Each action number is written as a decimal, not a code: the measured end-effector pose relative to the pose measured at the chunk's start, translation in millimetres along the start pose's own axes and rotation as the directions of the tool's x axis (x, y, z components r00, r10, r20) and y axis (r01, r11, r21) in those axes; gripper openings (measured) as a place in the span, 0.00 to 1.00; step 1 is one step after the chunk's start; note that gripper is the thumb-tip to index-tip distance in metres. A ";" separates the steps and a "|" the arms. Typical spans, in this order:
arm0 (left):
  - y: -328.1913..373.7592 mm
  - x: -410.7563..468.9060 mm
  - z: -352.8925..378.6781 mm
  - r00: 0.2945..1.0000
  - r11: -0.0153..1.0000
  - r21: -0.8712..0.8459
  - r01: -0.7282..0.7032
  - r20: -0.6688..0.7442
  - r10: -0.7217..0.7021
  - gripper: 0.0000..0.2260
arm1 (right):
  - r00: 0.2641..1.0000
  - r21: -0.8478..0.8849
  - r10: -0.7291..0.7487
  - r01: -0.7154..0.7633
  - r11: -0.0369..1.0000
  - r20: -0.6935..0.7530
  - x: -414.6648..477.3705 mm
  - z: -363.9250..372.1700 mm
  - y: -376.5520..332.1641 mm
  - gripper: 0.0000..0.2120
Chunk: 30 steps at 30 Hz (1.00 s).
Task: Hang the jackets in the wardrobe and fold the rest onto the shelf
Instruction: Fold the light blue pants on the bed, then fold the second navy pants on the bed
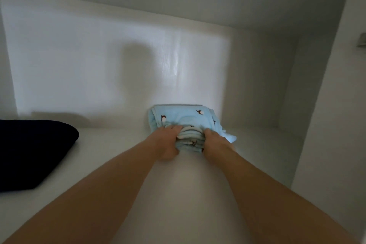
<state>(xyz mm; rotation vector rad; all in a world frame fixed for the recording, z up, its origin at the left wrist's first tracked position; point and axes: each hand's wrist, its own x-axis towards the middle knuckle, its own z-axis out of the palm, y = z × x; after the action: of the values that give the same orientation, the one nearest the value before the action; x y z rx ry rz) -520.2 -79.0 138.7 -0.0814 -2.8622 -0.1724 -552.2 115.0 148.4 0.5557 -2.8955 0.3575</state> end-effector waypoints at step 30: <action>190.6 -315.5 -41.6 0.866 0.678 -0.721 -0.139 -0.421 -0.270 0.04 | 0.902 0.821 0.223 0.205 0.532 -0.370 -340.4 -64.5 8.6 0.08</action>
<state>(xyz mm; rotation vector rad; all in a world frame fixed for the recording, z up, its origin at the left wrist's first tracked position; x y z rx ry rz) -192.2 92.3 113.5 -0.0698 -2.0928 -1.1841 -235.9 256.1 136.4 0.4695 -2.0905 1.7168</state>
